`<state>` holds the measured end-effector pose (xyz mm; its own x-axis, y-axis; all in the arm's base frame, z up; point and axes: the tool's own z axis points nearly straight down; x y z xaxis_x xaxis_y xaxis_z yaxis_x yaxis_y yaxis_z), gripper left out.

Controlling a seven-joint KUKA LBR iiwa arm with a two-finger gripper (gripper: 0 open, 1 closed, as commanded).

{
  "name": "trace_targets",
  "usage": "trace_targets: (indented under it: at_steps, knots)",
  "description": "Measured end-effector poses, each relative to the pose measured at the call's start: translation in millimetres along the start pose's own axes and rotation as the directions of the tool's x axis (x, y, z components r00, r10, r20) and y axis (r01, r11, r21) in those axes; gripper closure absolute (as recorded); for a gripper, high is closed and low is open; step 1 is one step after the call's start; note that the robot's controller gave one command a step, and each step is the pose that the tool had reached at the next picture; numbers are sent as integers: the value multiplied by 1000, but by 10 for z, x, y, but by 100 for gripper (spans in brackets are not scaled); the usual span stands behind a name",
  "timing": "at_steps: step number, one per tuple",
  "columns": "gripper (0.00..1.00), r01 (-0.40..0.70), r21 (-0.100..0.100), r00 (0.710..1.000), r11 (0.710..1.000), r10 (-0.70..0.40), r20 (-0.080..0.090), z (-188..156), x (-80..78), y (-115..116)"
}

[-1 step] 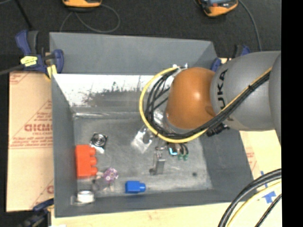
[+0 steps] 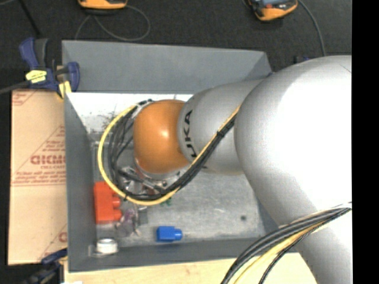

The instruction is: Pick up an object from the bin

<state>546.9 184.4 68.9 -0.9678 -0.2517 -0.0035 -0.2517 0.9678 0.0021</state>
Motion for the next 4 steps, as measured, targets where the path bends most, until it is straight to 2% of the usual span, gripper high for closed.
trace_targets:
  at_steps: [1,2,3,4]
  knots:
    - [0,153,2,988,988,-153,2,-330,639,402]
    - [0,88,5,996,996,-88,-4,-408,783,-270]
    - [0,426,7,905,905,-426,8,-47,628,139]
    - [0,-70,2,997,998,70,20,-57,776,-278]
